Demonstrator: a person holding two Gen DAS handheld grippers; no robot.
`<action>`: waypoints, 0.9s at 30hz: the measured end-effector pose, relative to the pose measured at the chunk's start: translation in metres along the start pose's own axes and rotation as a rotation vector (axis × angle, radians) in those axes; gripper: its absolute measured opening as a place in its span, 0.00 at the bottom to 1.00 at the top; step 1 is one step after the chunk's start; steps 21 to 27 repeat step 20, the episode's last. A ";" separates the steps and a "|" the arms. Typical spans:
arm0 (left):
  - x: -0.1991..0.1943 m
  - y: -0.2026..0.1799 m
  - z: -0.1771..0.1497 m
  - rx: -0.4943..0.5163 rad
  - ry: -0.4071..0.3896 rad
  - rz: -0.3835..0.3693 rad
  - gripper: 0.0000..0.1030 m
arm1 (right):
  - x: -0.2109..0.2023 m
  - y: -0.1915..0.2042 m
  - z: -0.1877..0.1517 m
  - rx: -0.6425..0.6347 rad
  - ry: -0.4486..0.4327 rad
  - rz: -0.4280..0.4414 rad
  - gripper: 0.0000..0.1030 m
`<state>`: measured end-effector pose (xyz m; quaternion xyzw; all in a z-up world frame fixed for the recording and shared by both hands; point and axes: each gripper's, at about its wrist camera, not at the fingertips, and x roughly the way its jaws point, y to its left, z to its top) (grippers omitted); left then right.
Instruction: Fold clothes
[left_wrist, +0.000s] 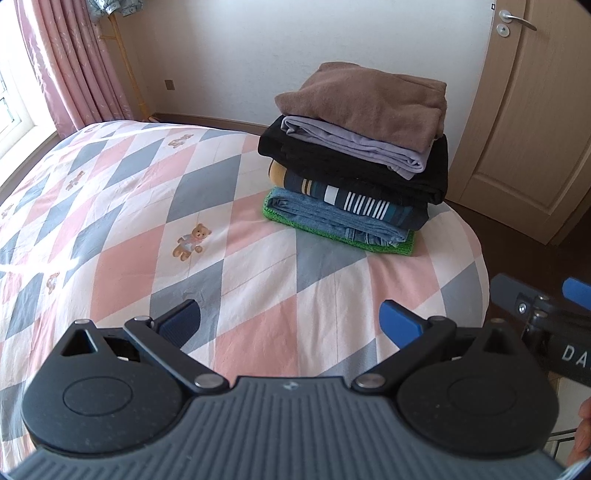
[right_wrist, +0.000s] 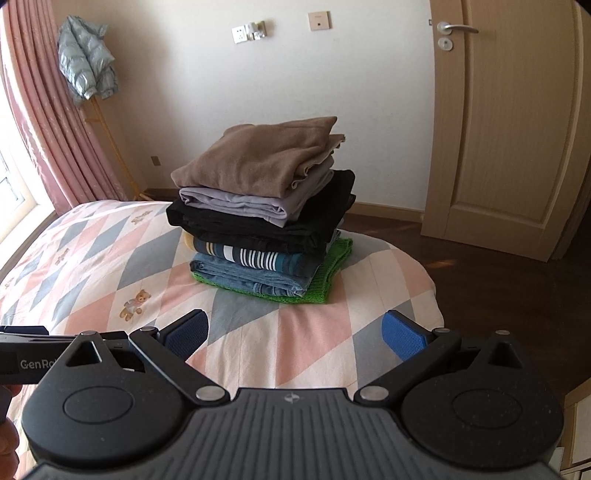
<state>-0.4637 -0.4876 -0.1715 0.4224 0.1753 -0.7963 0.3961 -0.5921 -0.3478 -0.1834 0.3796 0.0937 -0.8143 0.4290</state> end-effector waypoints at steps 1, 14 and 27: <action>0.003 0.000 0.002 0.004 0.002 -0.002 0.99 | 0.003 0.000 0.001 0.002 0.003 -0.003 1.00; 0.038 0.001 0.021 0.037 0.026 -0.018 0.99 | 0.034 0.000 0.016 0.003 0.028 -0.033 1.00; 0.038 0.005 0.025 0.018 -0.013 -0.028 0.99 | 0.037 -0.001 0.020 -0.001 0.023 -0.045 1.00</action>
